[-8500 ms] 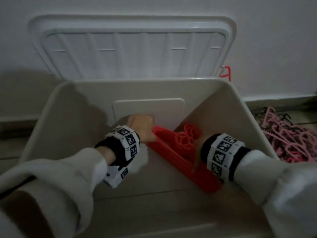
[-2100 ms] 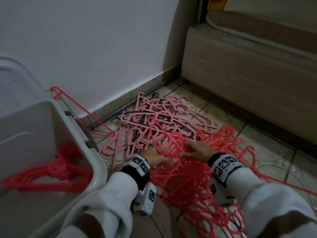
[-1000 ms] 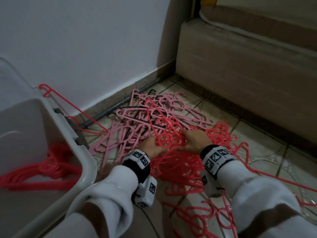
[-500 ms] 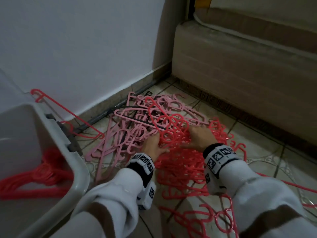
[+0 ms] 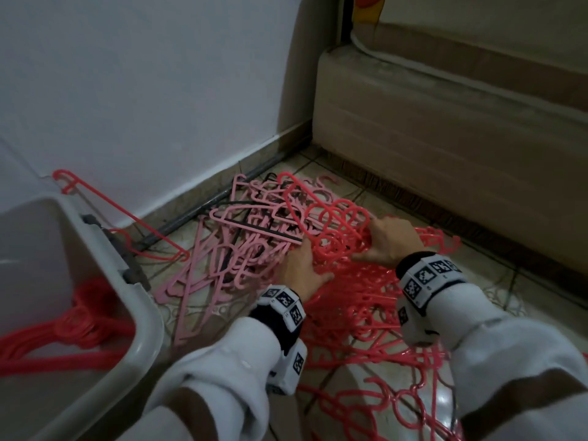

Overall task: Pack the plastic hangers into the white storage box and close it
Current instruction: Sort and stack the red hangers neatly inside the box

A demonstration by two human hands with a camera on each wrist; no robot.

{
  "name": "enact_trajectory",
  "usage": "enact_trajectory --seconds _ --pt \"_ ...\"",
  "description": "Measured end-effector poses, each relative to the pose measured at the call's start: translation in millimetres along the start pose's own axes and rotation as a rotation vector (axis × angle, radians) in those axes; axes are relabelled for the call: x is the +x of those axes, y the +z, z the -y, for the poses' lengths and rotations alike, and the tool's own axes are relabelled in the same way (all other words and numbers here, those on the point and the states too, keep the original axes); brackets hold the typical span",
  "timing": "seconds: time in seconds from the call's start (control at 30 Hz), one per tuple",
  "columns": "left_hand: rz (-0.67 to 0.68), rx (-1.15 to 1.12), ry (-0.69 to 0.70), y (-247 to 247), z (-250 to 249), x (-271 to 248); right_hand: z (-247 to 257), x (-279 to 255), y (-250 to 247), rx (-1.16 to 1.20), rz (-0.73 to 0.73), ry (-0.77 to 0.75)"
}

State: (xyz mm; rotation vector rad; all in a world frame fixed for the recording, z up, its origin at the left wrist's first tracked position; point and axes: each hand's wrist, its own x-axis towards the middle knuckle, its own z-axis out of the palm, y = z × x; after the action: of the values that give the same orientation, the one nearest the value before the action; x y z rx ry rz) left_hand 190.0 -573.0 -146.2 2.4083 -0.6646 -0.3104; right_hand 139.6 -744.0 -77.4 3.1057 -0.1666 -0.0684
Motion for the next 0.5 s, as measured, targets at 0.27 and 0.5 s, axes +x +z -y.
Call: enact_trajectory --seconds 0.27,0.5 --pt "0.171 0.097 0.128 -25 -26 5 -15 -21 -16 0.113 0.05 0.135" --pt "0.112 0.02 0.264 -83 -59 17 -24 -16 -49 0.241 -0.127 0.196"
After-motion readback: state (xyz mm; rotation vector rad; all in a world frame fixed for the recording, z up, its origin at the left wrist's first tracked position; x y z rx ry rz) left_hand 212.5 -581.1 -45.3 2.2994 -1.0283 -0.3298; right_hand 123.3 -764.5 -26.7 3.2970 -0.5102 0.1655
